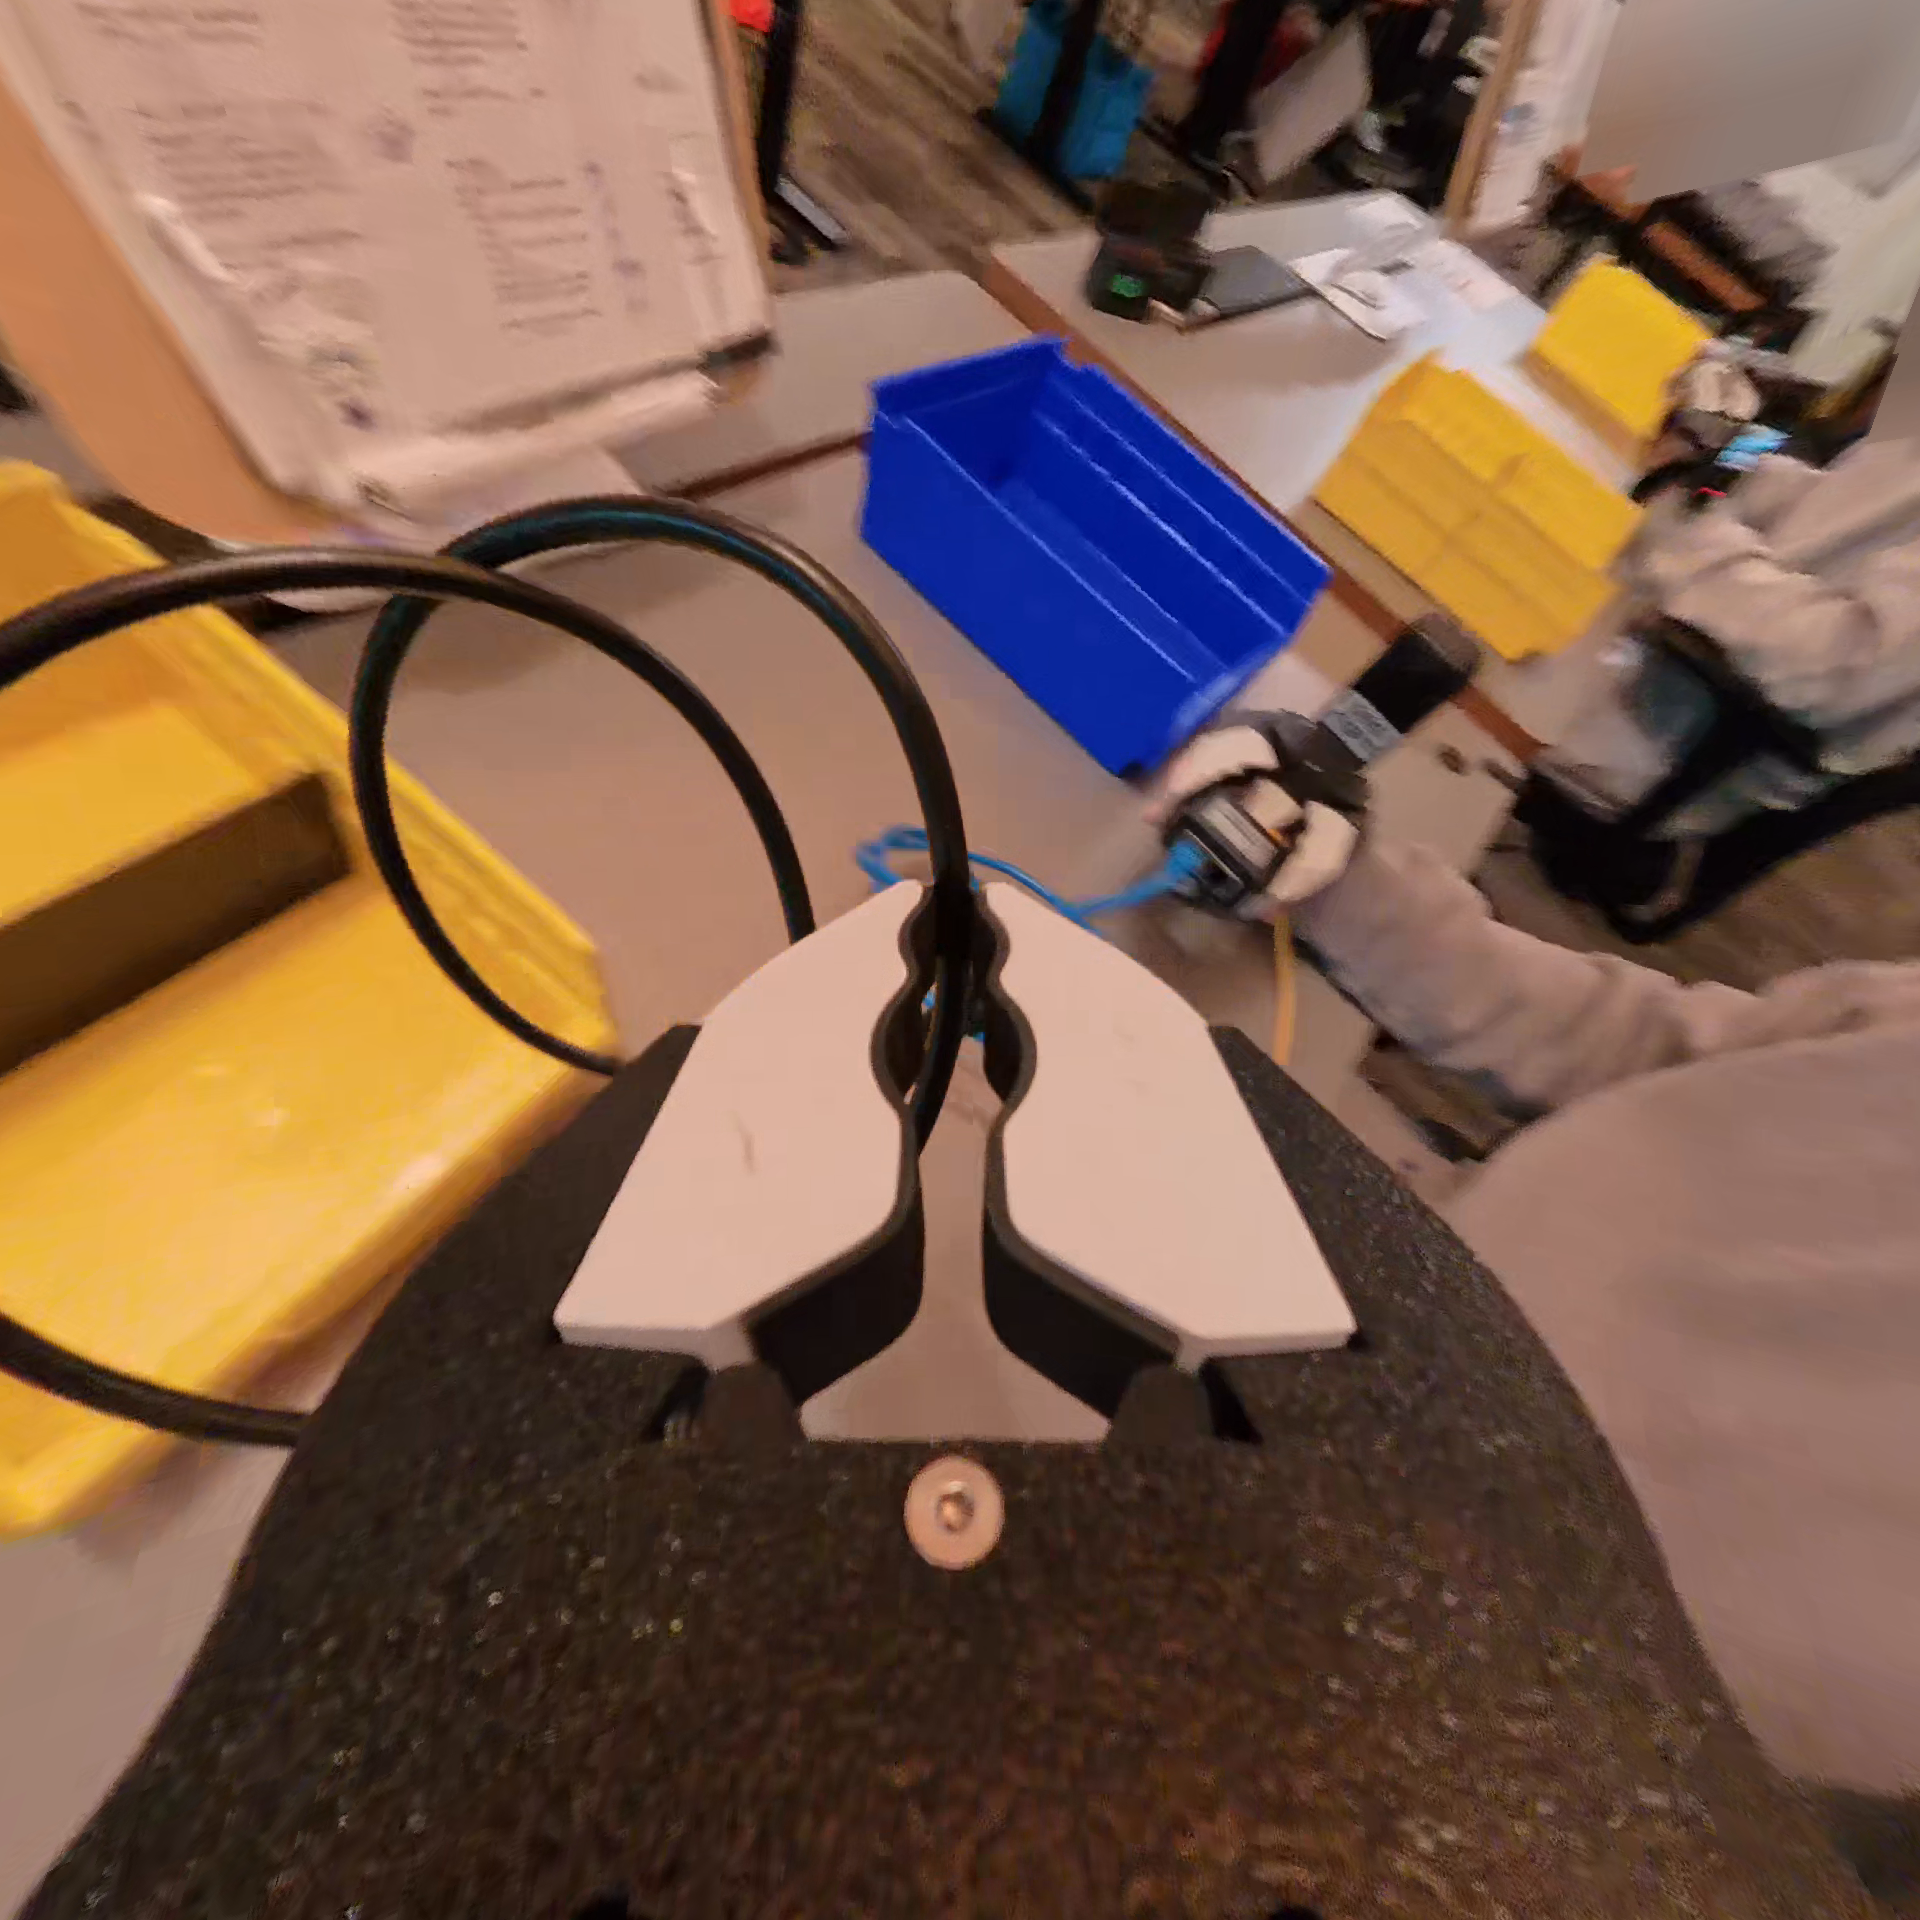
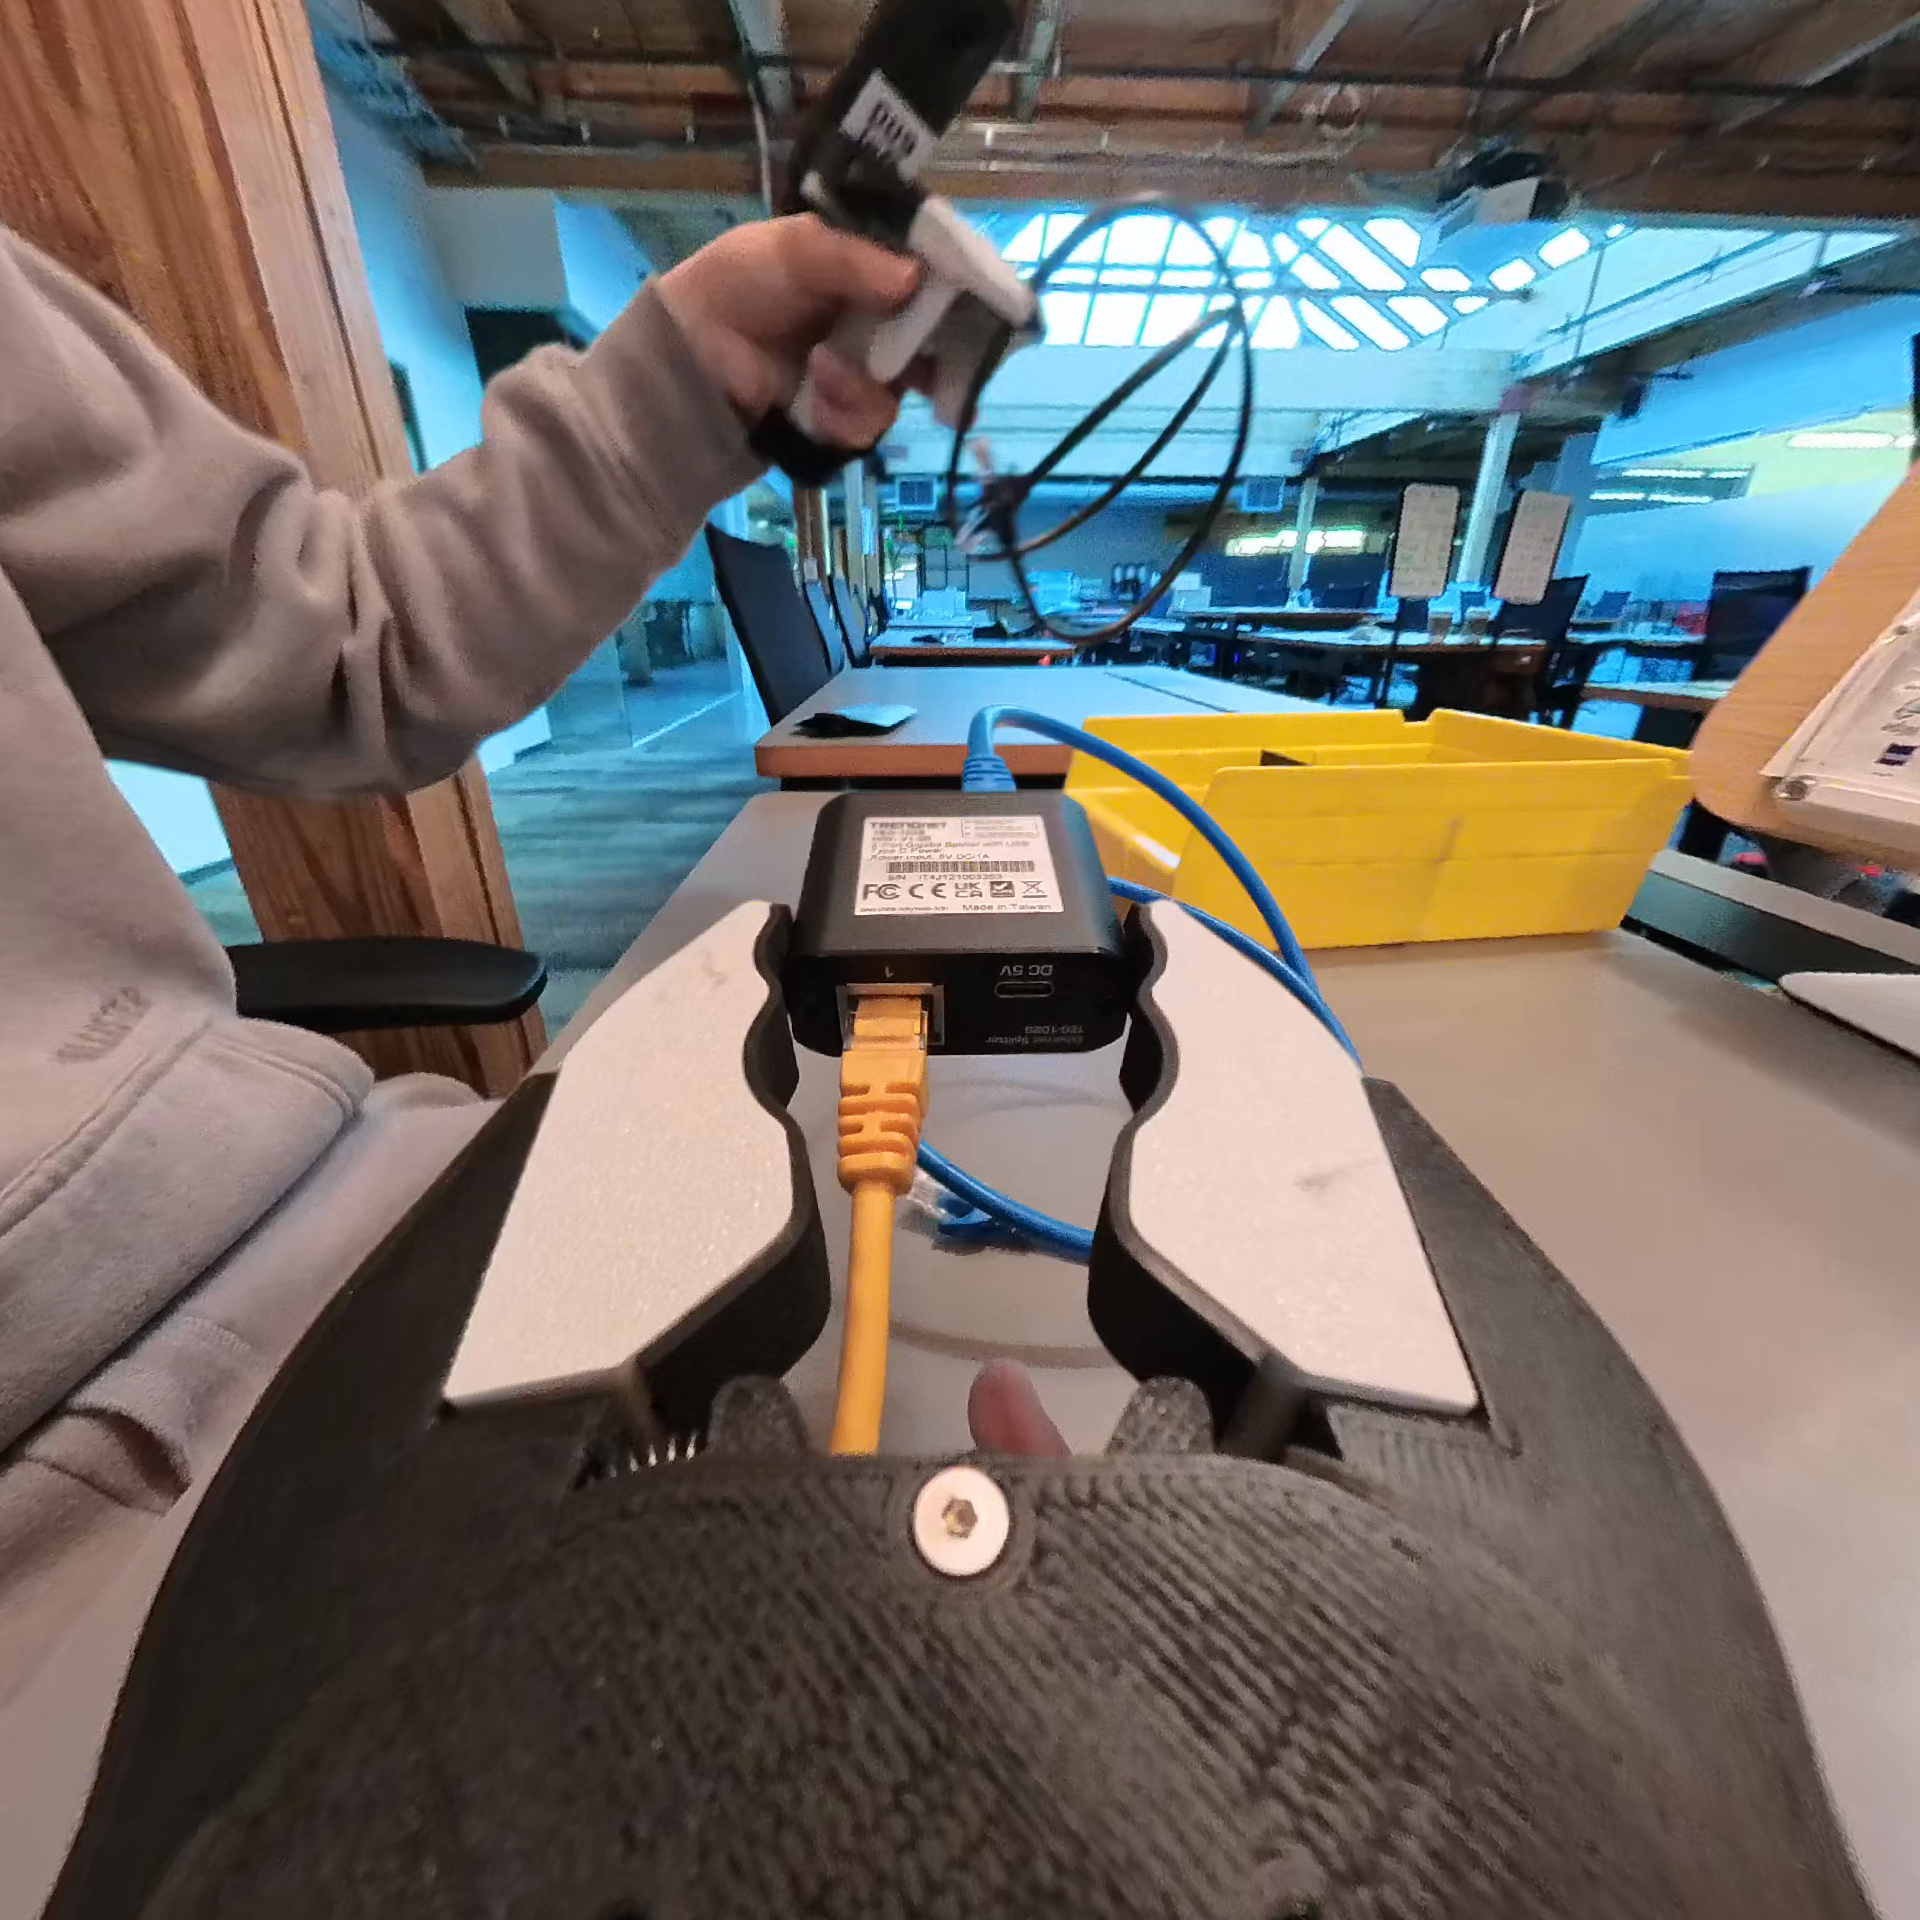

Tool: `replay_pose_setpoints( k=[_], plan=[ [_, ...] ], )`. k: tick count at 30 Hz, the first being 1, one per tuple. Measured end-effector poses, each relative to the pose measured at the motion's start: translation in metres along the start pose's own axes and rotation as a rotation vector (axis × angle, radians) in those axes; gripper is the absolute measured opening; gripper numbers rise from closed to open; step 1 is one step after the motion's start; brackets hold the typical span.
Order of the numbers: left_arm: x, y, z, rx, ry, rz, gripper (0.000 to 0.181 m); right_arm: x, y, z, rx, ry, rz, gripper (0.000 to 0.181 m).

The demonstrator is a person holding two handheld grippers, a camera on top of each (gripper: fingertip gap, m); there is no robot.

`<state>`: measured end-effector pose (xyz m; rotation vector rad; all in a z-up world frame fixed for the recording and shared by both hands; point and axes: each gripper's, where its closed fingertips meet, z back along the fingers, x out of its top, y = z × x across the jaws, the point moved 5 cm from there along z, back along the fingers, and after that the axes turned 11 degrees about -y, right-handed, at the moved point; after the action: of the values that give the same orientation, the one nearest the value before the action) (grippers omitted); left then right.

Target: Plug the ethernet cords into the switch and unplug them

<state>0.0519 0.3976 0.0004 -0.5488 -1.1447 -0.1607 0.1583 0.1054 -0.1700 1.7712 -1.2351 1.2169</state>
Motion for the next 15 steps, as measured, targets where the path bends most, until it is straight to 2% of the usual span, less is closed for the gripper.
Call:
replay_pose_setpoints(
  k=[4,7,9,13,15],
  plan=[
    [-0.050,-0.021,-0.016,-0.079,0.091,0.065,0.005,0.005,-0.005,0.008,-0.045,-0.027,0.017,0.061],
    [-0.098,-0.022,-0.044,-0.029,0.222,0.054,0.005,0.007,-0.007,0.011,-0.055,-0.041,0.012,0.061],
    [-0.123,-0.027,-0.067,-0.056,0.280,0.034,0.005,0.007,-0.007,0.012,-0.048,-0.048,0.009,0.061],
    [-0.153,-0.030,-0.113,-0.120,0.358,-0.110,0.005,0.008,-0.006,0.013,-0.045,-0.060,0.013,0.061],
    [-0.164,-0.024,-0.131,-0.096,0.414,-0.169,0.005,0.009,-0.006,0.015,-0.056,-0.067,0.023,0.061]
  ],
)
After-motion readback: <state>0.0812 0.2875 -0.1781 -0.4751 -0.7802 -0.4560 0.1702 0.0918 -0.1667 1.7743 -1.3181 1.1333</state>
